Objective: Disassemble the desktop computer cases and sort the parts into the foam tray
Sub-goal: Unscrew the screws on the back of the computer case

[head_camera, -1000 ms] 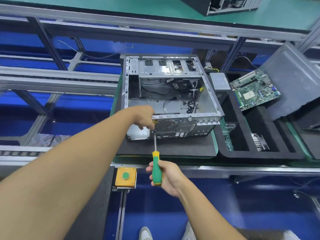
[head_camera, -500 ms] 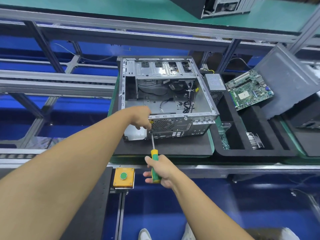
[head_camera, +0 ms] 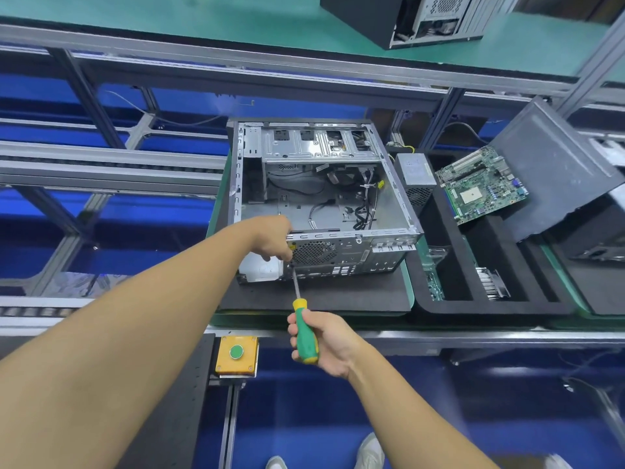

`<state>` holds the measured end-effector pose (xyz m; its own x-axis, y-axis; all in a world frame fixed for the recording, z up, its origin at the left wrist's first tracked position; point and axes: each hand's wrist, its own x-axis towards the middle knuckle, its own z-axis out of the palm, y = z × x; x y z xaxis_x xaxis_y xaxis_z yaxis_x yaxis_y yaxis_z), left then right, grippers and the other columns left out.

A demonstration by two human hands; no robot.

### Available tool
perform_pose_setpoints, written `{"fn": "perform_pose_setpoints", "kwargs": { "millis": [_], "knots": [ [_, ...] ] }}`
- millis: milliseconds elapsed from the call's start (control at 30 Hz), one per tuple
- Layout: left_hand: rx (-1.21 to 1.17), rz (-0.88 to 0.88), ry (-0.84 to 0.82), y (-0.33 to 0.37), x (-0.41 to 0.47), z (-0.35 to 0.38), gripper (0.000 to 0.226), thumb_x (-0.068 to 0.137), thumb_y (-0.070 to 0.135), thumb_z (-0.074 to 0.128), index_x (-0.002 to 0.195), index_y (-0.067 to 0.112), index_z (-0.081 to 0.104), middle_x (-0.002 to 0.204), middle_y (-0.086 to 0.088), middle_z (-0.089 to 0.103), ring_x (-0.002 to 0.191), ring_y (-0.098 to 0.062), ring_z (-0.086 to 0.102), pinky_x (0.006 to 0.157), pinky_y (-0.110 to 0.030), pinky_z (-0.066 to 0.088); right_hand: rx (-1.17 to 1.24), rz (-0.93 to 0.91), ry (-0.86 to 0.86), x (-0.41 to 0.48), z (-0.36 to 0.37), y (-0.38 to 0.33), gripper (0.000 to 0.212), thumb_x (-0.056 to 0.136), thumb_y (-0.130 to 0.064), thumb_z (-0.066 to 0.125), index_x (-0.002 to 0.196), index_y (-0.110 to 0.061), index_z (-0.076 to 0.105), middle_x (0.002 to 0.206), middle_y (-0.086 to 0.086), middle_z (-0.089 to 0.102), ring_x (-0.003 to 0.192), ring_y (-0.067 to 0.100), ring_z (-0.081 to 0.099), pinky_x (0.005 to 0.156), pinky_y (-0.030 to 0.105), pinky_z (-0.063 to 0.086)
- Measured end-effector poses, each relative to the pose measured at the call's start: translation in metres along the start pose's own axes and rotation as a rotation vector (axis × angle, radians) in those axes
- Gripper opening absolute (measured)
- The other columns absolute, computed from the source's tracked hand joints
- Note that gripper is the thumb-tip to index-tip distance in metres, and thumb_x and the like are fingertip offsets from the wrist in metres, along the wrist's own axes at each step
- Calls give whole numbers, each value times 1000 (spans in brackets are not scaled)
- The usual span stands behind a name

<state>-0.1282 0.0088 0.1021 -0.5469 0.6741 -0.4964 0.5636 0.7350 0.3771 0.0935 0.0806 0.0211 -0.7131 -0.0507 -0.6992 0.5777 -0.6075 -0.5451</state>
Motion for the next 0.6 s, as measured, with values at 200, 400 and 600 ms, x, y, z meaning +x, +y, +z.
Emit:
{"fn": "perform_pose_setpoints", "kwargs": {
  "millis": [200, 400, 600],
  "knots": [
    [28, -6, 9, 0, 0, 0, 20, 82, 26, 73, 86, 9, 63, 82, -4, 70, 59, -12, 71, 51, -25, 48, -440, -328, 588, 12, 26, 27, 30, 92, -19, 67, 83, -19, 39, 76, -4, 46, 64, 13, 37, 53, 22, 37],
    [46, 6, 3, -2, 3, 1, 25, 82, 26, 72, 92, 5, 64, 87, -11, 72, 68, -21, 74, 70, -40, 62, -361, -114, 325, 9, 23, 14, 17, 98, -34, 61, 101, -22, 49, 85, 3, 57, 53, 14, 54, 50, 28, 52],
    [36, 13, 12, -2, 3, 2, 20, 81, 24, 73, 89, 8, 64, 84, -7, 71, 66, -19, 73, 60, -32, 58, -33, 115, -9, -1, 2, -6, 40, 100, -29, 37, 113, 1, 60, 95, 15, 66, 65, 21, 58, 61, 32, 51]
  ]
}}
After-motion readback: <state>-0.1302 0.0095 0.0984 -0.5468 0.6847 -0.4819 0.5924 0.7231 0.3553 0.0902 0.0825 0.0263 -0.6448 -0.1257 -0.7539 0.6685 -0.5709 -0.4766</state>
